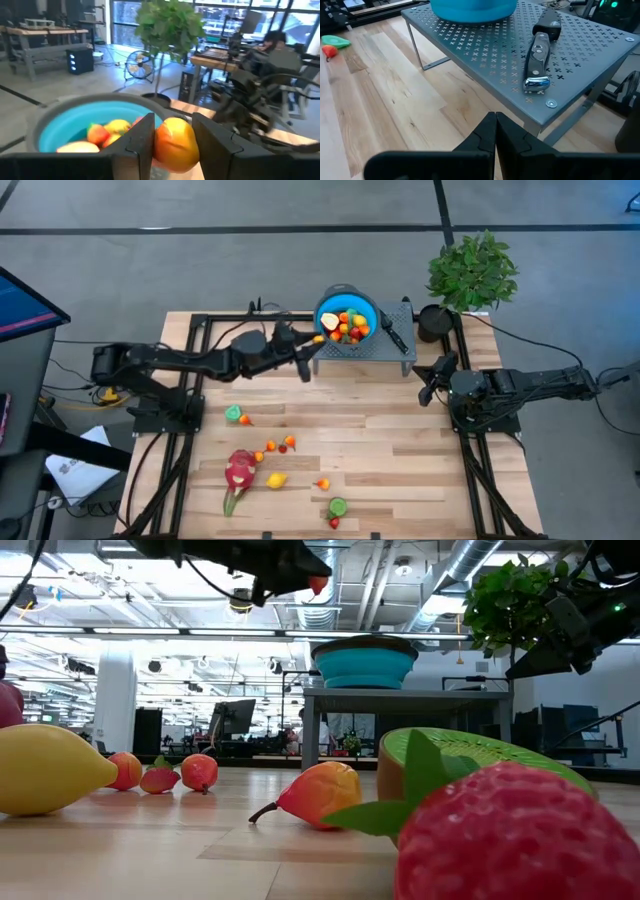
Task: Pick & Place Fruit
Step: Put the yellow pear into the strainer bowl
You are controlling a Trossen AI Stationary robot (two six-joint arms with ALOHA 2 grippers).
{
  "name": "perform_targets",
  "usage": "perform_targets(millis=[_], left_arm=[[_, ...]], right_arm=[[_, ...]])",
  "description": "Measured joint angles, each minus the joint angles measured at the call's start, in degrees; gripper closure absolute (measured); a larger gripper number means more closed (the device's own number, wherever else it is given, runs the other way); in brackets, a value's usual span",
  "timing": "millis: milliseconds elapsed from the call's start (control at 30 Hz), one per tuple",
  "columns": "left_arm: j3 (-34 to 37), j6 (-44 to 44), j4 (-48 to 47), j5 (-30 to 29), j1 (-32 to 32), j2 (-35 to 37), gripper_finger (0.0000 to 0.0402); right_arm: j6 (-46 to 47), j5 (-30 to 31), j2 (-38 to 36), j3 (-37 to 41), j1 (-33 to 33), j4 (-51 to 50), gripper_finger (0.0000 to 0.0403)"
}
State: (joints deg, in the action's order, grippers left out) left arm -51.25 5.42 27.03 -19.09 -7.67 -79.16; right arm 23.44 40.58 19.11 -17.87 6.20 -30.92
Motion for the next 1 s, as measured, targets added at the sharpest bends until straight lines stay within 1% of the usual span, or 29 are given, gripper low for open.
perform_targets(millis=[333, 567, 767, 900, 1000], left_arm=[[-9.76, -4.50, 0.07, 7.64, -5.43, -7.88, 0.0285], [-14.16, -5.21, 0.12, 10.55, -8.96, -13.34, 0.0285], [-17.13, -5.21, 0.74, 11.19, -10.64, -17.82, 0.0285], [-20.16, -5.24, 1.98, 15.07, -11.50, -21.09, 0.0287], [-22.78, -5.24, 2.33, 16.03, -12.02, -23.50, 0.0287]], right_arm=[[0.02, 0.00, -0.02, 0.00, 0.02, -0.01, 0.0403], [0.02, 0.00, 0.00, 0.00, 0.02, -0.05, 0.0403], [0.02, 0.00, 0.00, 0.00, 0.02, -0.13, 0.0403], [0.02, 0.00, -0.02, 0.00, 0.02, -0.12, 0.0403], [0.02, 0.00, -0.02, 0.00, 0.02, -0.11, 0.0403]])
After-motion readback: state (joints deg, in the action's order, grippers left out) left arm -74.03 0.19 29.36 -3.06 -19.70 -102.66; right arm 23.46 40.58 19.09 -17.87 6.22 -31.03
